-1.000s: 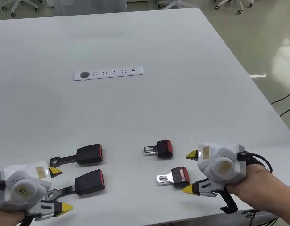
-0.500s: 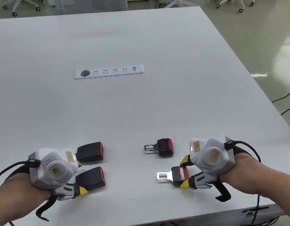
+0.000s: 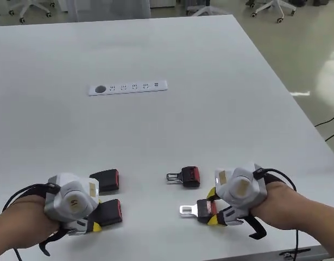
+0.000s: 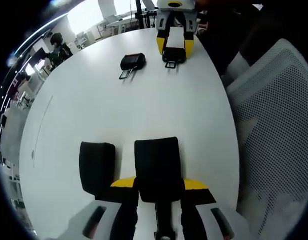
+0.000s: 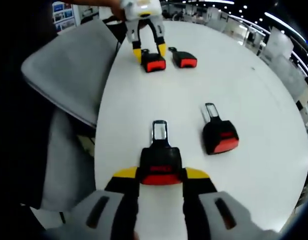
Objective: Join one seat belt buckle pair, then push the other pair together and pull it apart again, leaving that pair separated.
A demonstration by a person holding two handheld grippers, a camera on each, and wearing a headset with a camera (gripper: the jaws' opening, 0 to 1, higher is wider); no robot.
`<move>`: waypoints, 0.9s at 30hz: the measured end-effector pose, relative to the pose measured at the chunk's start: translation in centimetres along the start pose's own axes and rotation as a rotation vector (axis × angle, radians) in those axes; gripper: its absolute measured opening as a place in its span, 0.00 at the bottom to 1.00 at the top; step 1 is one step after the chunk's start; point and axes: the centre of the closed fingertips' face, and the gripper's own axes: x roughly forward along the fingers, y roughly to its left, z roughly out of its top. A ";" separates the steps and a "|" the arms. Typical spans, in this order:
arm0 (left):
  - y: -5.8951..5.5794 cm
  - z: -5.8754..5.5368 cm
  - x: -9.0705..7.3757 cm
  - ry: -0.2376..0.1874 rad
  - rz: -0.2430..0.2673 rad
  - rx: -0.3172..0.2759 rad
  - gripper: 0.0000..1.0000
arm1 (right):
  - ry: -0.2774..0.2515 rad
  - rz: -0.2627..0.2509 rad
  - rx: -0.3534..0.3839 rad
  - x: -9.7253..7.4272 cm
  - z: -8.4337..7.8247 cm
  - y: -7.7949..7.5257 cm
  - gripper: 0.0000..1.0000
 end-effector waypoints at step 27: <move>-0.1 -0.2 0.1 -0.009 -0.062 0.035 0.33 | -0.009 0.035 -0.010 0.8 0.5 0.0 0.34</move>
